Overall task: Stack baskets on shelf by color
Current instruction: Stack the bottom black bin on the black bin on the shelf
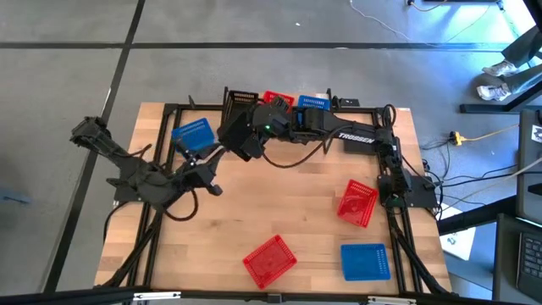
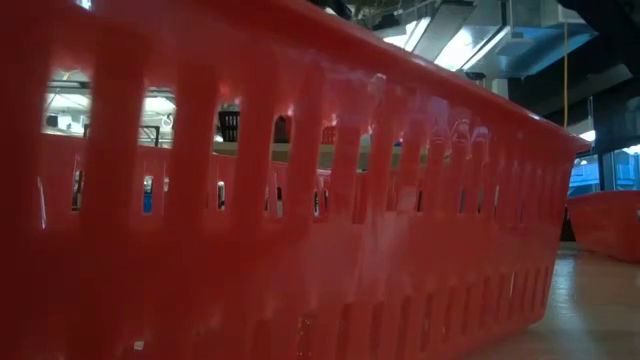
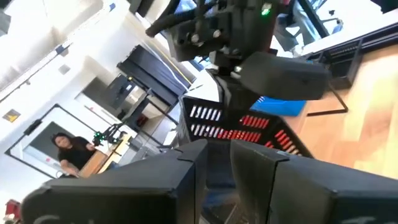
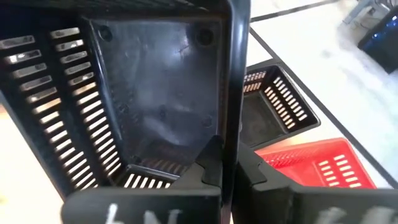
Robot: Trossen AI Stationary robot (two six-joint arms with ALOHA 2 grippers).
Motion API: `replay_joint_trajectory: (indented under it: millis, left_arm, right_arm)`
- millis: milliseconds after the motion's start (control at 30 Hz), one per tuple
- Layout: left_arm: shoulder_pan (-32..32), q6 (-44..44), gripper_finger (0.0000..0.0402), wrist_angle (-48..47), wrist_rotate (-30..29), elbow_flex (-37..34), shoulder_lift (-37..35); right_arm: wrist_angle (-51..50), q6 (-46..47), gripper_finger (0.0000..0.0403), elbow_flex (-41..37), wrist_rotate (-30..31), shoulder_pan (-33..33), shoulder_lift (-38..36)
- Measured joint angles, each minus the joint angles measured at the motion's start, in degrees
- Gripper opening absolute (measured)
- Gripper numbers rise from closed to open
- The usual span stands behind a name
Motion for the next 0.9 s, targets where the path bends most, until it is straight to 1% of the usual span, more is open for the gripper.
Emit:
replay_joint_trajectory:
  millis: [133,233,367,467,567,733,900]
  left_arm:
    - [-2.32,0.51,0.0066,0.14,-2.45,0.02,0.03]
    - [-4.16,0.53,0.0068,0.09,-2.62,0.02,-0.47]
    - [-6.18,0.53,0.0068,0.1,-2.6,0.02,-1.52]
    - [-7.19,0.46,0.0068,0.07,-2.63,0.02,-2.18]
    - [-7.91,0.44,0.0069,0.08,-2.64,0.02,-2.58]
    - [-8.44,0.48,0.0069,0.07,-2.63,0.02,-2.59]
    - [-8.41,0.5,0.0069,0.03,-2.63,0.02,-2.59]
  right_arm:
    - [0.29,3.43,0.0,0.32,-0.29,-1.38,-0.16]
    - [0.66,7.44,0.0,0.32,-1.82,-3.41,-0.63]
    - [2.63,13.14,0.0,0.34,-7.25,-7.53,-0.69]
    - [4.79,18.43,0.0,0.18,-10.0,-10.76,-0.68]
    - [7.53,22.45,0.0,0.0,-14.81,-13.67,-0.64]
    - [12.6,29.41,0.0,0.02,-23.3,-17.03,-0.63]
    - [12.25,37.81,0.0,0.02,-29.46,-19.45,-0.63]
